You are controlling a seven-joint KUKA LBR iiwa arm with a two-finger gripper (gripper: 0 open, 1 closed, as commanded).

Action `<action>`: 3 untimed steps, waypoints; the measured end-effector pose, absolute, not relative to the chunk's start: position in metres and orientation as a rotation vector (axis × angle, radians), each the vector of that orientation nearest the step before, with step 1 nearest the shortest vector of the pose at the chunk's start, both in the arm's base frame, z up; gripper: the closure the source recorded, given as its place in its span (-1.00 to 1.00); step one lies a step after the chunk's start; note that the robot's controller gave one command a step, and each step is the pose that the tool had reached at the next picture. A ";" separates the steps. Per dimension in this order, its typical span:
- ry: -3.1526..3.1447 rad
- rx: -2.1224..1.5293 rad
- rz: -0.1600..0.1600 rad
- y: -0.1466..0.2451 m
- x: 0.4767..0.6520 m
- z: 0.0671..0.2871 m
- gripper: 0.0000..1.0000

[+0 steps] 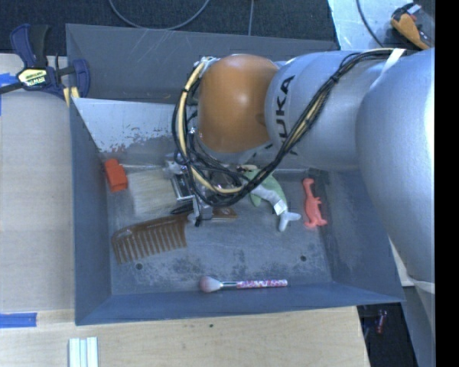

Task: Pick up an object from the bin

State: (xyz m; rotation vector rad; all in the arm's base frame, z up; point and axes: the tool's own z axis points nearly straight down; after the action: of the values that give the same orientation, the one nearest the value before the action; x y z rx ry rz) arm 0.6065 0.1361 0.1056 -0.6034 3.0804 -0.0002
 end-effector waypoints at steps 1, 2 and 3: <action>2.956 -1.000 -0.001 0.129 0.626 0.073 -1.00; 3.041 -0.717 0.002 0.136 0.606 0.076 1.00; 3.041 -0.716 0.003 0.136 0.606 0.076 1.00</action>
Offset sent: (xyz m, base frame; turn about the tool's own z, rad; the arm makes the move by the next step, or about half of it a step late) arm -0.0053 -0.0015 -0.0356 -0.0776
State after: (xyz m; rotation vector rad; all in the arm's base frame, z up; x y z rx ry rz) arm 0.6055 0.1357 0.0758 -0.7158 3.0412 0.0025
